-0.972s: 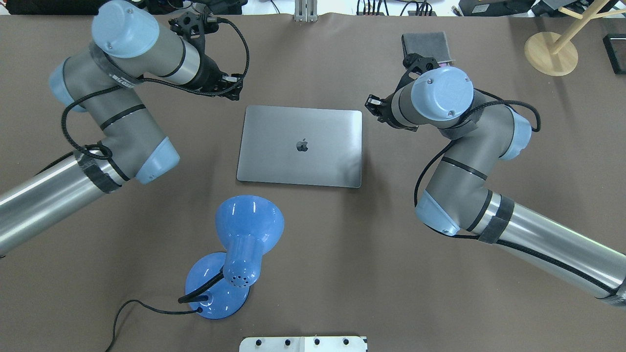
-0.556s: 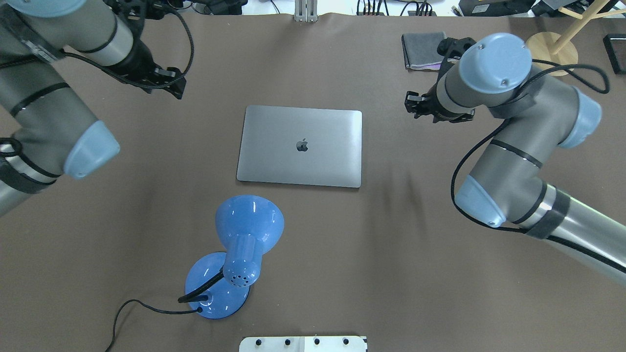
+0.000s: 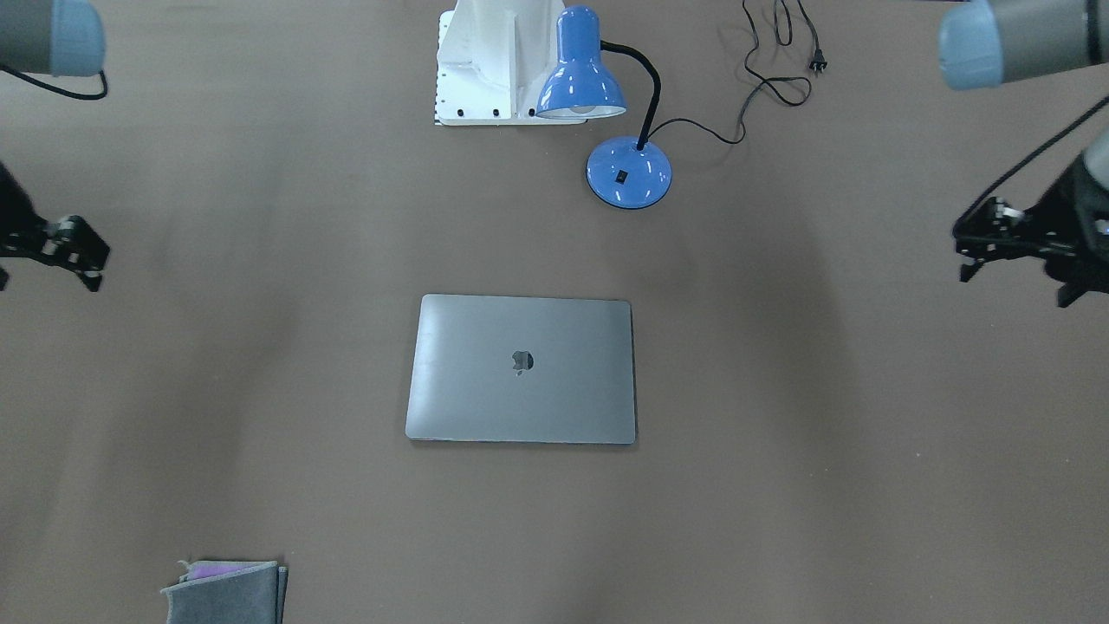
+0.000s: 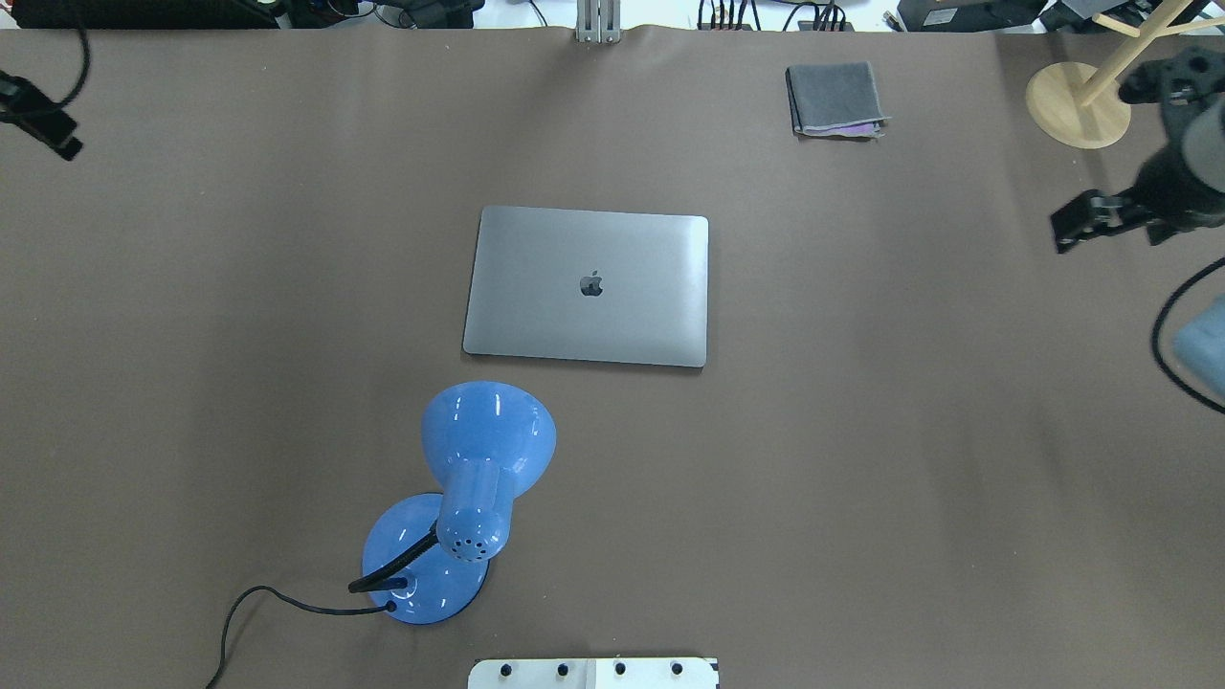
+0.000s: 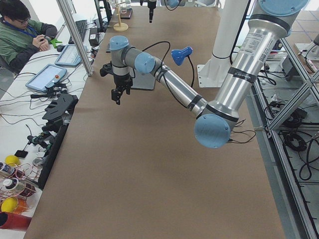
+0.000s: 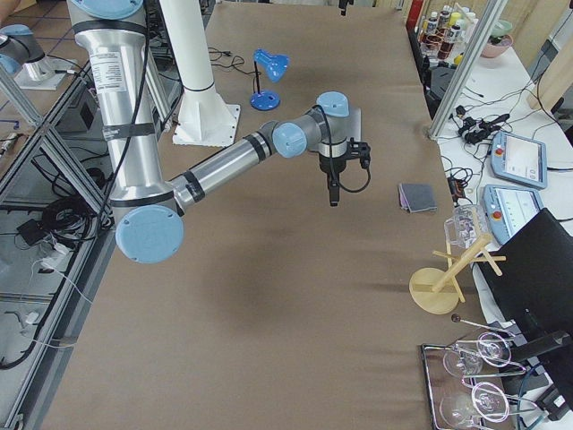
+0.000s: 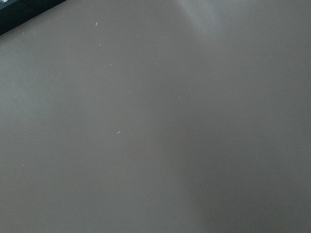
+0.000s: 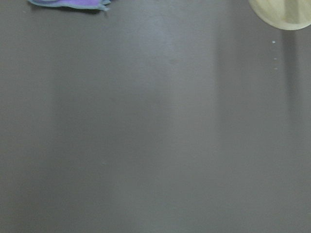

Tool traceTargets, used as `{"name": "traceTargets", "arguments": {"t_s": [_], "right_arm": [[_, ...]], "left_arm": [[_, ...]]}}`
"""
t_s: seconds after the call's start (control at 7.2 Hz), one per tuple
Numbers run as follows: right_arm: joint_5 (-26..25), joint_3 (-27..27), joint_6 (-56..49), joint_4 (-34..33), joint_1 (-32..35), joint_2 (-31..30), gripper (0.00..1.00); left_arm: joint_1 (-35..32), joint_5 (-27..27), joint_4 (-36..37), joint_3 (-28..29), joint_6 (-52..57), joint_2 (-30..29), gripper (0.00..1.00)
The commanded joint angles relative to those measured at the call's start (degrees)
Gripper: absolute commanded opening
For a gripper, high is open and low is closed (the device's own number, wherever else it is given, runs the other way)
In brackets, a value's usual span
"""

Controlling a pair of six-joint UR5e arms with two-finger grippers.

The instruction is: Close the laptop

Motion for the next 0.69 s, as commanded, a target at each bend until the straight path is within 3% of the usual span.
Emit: {"name": "traceTargets", "arguments": {"t_s": [0.0,0.28,0.56], "right_arm": [[6.57,-2.87,-24.99,0.01,14.91,-10.3,1.0],[6.85,-8.57,-36.65,0.45,22.49,-14.55,1.0],[7.82,-12.21,-39.34,-0.16,25.42,-14.74,1.0]], "left_arm": [[-7.28,-5.94,-0.37,2.39,6.79,8.82,0.98],[-9.75,-4.9,-5.7,5.63,6.71,12.45,0.98],[-12.12,-5.07,-6.52,6.89,9.67,15.06,0.98]]}}
